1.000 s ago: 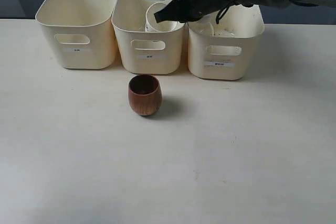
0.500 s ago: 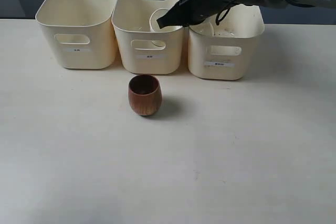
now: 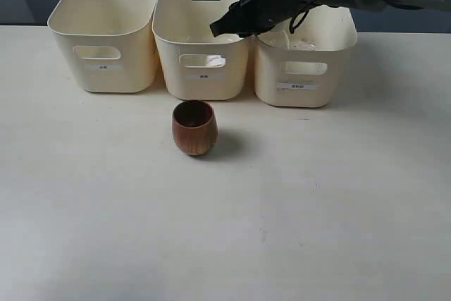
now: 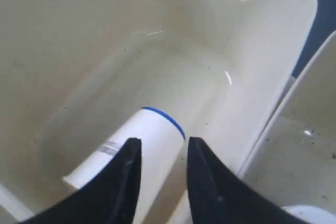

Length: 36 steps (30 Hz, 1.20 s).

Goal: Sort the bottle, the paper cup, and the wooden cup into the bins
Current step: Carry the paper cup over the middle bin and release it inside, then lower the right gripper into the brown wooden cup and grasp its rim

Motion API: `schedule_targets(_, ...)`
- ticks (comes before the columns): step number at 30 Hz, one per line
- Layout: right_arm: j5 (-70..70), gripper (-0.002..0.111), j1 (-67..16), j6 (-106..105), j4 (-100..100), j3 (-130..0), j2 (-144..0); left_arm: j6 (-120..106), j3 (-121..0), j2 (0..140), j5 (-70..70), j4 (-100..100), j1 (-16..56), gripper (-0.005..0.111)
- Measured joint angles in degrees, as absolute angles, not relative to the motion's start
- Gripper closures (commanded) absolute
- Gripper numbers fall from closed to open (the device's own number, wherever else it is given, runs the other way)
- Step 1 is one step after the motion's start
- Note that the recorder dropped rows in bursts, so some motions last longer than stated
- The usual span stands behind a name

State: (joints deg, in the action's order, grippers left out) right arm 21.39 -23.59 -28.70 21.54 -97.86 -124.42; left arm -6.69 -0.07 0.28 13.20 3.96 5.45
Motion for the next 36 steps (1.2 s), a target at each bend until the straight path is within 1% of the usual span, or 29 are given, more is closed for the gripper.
schedule_targets(9,19.06,0.077,-23.59,-28.49,21.54,-97.86,-123.95,-6.69,-0.07,0.28,13.2,3.96,5.45,0.107)
schedule_targets(14,19.09,0.077,-23.7,-28.49,21.54,-97.86,-120.89,-6.69,-0.07,0.28,13.2,3.96,5.45,0.107)
schedule_targets(19,21.44,0.077,-25.69,-29.28,21.42,-97.86,-117.52,-6.69,-0.07,0.28,13.2,3.96,5.45,0.107)
schedule_targets(28,34.41,0.077,-33.52,-32.81,21.34,-97.86,-112.76,-6.69,-0.07,0.28,13.2,3.96,5.45,0.107)
schedule_targets(36,47.6,0.077,-36.21,-34.01,19.97,-97.86,-112.64,-6.69,-0.07,0.28,13.2,3.96,5.45,0.107)
